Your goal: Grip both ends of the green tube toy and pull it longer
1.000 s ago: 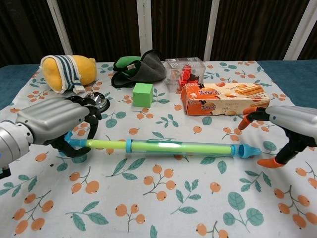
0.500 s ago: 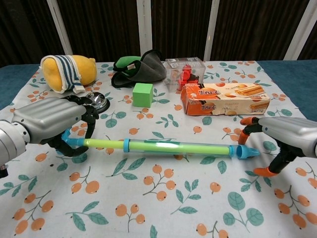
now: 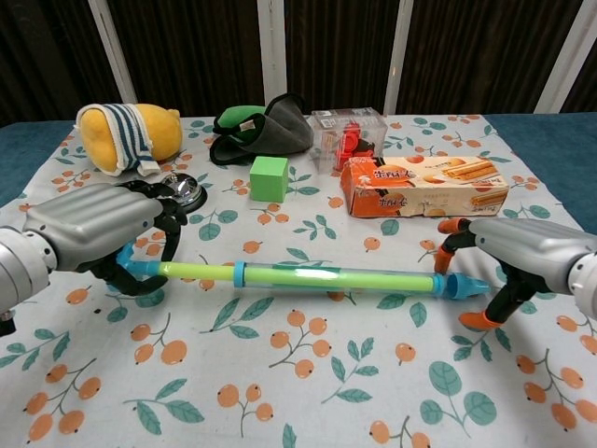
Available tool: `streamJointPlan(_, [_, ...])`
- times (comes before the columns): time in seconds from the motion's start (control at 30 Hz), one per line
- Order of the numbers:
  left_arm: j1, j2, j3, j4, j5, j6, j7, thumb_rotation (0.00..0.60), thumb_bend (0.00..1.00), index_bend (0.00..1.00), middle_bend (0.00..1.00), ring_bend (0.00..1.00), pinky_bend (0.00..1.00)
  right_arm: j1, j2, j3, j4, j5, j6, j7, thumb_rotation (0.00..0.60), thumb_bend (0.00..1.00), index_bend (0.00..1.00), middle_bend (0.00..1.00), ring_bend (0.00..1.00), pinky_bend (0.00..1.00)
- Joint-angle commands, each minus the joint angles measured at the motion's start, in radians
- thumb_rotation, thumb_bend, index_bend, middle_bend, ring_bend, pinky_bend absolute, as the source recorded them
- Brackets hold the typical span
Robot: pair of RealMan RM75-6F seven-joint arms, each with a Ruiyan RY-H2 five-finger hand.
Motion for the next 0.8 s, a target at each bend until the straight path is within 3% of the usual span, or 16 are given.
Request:
streamJointPlan(0.03, [0.0, 0.0, -0.001, -0.002, 0.001, 0.0, -0.002, 0.6, 0.54, 0.6, 0.17, 0.0, 0.0, 0.007, -0.009, 0.004, 0.008, 0.007, 0.002, -0.002, 0.6, 0.31, 0.4, 0.07, 0.0, 0.0])
streamJointPlan(0.5, [0.006, 0.011, -0.006, -0.005, -0.004, -0.002, -0.011, 0.6, 0.54, 0.6, 0.17, 0.0, 0.0, 0.02, -0.045, 0.003, 0.062, 0.019, 0.019, 0.006, 0.6, 0.31, 0.48, 0.13, 0.0, 0.0])
streamJointPlan(0.8, [0.007, 0.013, -0.005, -0.01, 0.001, -0.004, -0.016, 0.6, 0.54, 0.6, 0.17, 0.0, 0.0, 0.023, -0.054, 0.002, 0.081, 0.015, 0.031, 0.008, 0.6, 0.31, 0.61, 0.2, 0.0, 0.0])
